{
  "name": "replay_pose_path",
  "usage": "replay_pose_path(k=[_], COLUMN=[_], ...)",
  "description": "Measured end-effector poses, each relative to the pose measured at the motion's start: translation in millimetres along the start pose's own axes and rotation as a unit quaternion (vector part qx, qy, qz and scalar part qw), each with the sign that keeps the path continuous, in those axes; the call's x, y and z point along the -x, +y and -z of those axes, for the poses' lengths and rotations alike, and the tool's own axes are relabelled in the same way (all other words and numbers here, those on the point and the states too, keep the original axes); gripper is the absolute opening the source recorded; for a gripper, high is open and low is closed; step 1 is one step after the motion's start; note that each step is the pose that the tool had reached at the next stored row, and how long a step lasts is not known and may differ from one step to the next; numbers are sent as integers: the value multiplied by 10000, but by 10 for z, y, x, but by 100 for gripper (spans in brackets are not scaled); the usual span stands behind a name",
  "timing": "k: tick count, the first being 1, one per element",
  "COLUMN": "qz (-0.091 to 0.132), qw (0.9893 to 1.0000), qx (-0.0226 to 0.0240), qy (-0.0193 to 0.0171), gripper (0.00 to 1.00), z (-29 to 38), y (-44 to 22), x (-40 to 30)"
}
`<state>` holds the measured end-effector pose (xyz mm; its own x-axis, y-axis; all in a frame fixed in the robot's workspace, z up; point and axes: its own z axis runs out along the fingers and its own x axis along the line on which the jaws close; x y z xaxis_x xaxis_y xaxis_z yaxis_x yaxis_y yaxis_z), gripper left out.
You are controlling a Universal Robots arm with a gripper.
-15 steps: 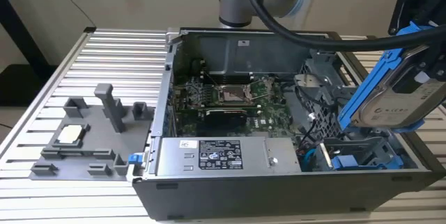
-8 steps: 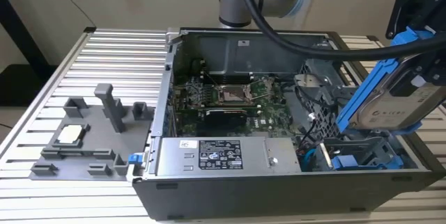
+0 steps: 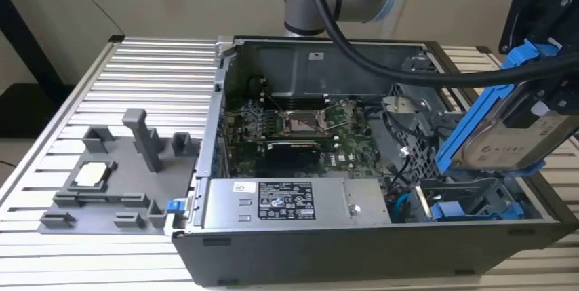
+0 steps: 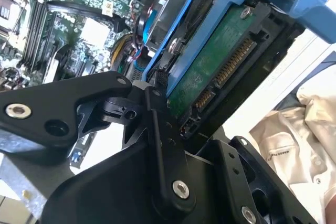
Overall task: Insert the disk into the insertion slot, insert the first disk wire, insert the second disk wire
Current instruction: 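Insert the disk into the insertion slot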
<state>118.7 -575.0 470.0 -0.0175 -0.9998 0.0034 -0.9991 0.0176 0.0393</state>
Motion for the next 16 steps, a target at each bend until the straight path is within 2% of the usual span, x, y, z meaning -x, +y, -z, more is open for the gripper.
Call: replay_pose_path(k=[3, 9, 14, 16], qz=[0, 1, 4, 6], qw=[10000, 10000, 9999, 9999], qx=[0, 1, 1, -3], qy=[-1, -44, -103, -139], gripper=[33, 33, 33, 33], z=[-17, -58, -102, -120], y=[-1, -2, -4, -5], x=[0, 0, 0, 0])
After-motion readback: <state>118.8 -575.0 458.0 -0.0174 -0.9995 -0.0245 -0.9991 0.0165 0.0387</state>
